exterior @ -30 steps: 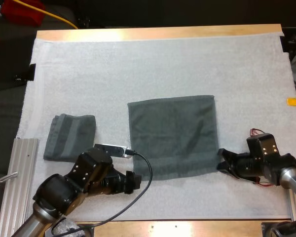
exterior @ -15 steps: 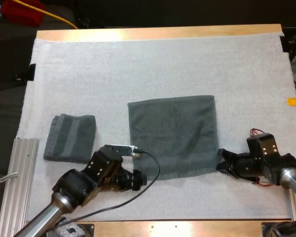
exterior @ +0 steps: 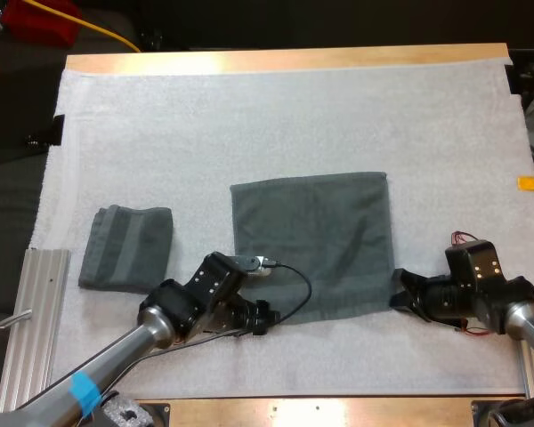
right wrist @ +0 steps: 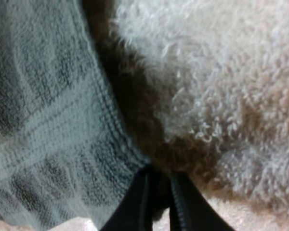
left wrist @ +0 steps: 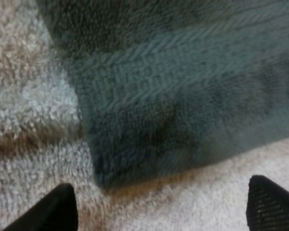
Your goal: Pick towel from pile, fold and stack
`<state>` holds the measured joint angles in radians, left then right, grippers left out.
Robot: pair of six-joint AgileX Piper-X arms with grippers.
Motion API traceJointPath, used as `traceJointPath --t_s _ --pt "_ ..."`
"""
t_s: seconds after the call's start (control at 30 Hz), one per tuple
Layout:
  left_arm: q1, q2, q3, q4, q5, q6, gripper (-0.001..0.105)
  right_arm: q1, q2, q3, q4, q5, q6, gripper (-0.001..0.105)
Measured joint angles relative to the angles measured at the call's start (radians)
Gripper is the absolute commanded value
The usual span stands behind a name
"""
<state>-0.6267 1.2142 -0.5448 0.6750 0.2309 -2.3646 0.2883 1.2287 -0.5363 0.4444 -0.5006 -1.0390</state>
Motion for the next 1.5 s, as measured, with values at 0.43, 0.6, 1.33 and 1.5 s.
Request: traceJointPath --t_s 0.43,0.6,1.33,1.5 --pt "0.132 0.119 0.000 -0.088 0.184 0.084 0.070 0.000 0.000 0.000 0.000 -0.003 -0.006 0.001" --pt "0.137 0.143 0.000 -0.128 0.263 0.109 0.069 0.000 0.000 0.000 0.000 -0.003 -0.006 0.001" --pt "0.138 0.159 -0.004 -0.125 0.284 0.143 0.056 0.000 0.000 0.000 0.000 -0.007 -0.006 0.001" --pt "0.138 0.164 -0.004 -0.106 0.282 0.169 0.056 0.000 0.000 0.000 0.000 -0.009 -0.006 0.001"
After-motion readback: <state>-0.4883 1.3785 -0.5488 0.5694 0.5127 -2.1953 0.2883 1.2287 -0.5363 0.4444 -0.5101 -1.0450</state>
